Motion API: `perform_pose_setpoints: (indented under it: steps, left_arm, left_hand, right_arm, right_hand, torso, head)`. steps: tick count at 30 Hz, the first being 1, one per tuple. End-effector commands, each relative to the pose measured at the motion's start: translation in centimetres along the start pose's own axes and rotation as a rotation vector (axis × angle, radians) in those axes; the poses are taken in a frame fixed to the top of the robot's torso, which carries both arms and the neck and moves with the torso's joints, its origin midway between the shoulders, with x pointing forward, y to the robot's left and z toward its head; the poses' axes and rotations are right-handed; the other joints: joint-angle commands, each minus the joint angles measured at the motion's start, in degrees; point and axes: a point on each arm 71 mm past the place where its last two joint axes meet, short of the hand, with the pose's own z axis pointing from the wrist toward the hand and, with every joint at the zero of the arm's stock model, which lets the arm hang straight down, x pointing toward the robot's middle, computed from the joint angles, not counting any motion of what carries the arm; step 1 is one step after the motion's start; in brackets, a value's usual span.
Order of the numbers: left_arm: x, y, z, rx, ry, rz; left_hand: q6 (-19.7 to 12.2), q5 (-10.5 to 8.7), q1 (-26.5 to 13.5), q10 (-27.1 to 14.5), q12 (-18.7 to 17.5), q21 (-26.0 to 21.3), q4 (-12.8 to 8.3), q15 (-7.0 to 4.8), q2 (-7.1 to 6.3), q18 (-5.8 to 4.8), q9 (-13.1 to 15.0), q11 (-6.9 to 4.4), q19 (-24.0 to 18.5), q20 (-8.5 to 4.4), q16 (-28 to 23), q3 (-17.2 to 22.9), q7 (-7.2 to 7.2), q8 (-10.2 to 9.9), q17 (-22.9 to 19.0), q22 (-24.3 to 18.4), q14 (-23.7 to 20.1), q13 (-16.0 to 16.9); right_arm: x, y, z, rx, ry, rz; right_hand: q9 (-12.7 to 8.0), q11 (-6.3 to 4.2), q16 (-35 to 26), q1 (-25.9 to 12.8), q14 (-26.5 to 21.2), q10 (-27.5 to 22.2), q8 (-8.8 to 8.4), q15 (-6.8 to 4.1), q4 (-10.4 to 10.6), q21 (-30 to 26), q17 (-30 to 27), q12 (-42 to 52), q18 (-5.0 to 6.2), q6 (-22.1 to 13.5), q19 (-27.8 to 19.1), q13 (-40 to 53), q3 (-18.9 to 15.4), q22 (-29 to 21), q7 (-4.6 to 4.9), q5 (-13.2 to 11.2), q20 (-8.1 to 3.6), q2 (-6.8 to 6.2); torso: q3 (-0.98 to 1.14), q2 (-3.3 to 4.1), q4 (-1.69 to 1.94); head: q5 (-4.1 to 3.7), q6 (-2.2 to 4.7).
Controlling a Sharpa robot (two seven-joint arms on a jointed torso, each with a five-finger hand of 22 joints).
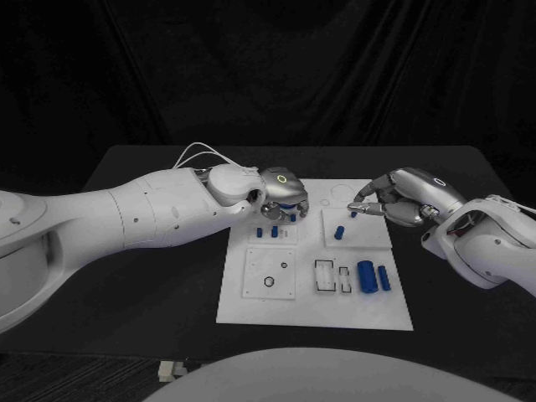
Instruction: Assemble the parts on the task board
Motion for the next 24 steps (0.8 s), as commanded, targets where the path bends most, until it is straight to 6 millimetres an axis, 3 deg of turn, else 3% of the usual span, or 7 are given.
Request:
perform_pose_setpoints:
  steps: [1,8,13,24]
  left_arm:
    - [0.18,-0.14,0.16,0.018,0.008,-0.001]
    - [0.26,-0.29,0.34,0.032,-0.01,0.002]
    - [0.3,-0.35,0.45,0.041,-0.019,0.004]
    - [0.86,-0.16,0.49,0.037,-0.018,0.002]
  left_hand:
    - [0.57,0.69,-0.11,0.35,0.4,-0.31,-0.16,0.0,-0.03,0.07,-0.1,0.13,-0.54,-0.05,-0.09,0.53,-0.01,0.24,-0.03,10.34,-0.38,0.09]
    - [2.96,3.0,-0.07,2.2,1.24,-0.31,-1.1,-0.02,0.17,0.07,0.03,-0.22,-0.63,-0.06,0.14,3.04,0.62,1.59,-0.15,10.34,-0.47,0.32]
    - [4.86,3.11,-0.41,4.01,2.12,-0.7,-1.53,0.01,0.32,0.15,0.49,-0.39,-0.88,-0.06,-0.19,4.11,1.0,2.84,-0.97,10.22,-0.76,0.47]
    - [5.61,2.26,-1.48,5.35,2.33,-1.33,-1.63,0.12,0.3,0.26,0.81,-0.36,-1.23,0.01,-0.89,4.79,1.18,3.48,-2.37,10.03,-1.19,0.22]
  right_arm:
    - [0.15,-0.06,-0.11,0.005,0.009,0.001]
    - [0.22,-0.13,-0.2,0.009,0.012,0.002]
    - [0.27,-0.14,-0.22,0.009,0.013,0.003]
    - [0.36,-0.18,-0.29,0.012,0.02,0.004]
  right_hand:
    - [0.08,0.02,-0.15,0.59,5.76,5.38,0.2,-0.36,0.1,-0.24,14.25,-0.17,0.53,0.53,0.82,13.78,-0.32,11.41,0.01,0.34,0.0,0.24]
    - [0.08,0.02,-0.15,0.59,5.76,5.38,0.2,-0.36,0.1,-0.24,14.25,-0.17,0.53,0.53,0.82,13.78,-0.32,11.41,0.01,0.34,0.0,0.24]
    - [0.07,0.02,-0.17,0.59,5.76,5.34,0.19,-0.37,0.11,-0.34,14.23,-0.22,0.55,0.54,0.78,13.73,-0.37,11.38,0.01,0.36,-0.01,0.27]
    - [0.07,0.02,-0.17,0.59,5.76,5.34,0.19,-0.37,0.11,-0.34,14.23,-0.22,0.55,0.54,0.78,13.73,-0.37,11.38,0.01,0.36,-0.01,0.27]
  torso:
    - [-0.01,-0.01,0.02]
    - [0.01,0.05,0.02]
    - [0.0,0.01,0.0]
    - [0.0,0.01,-0.02]
  head:
    - [-0.02,-0.01]
    - [-0.05,-0.01]
    - [-0.02,-0.01]
    - [0.0,-0.01]
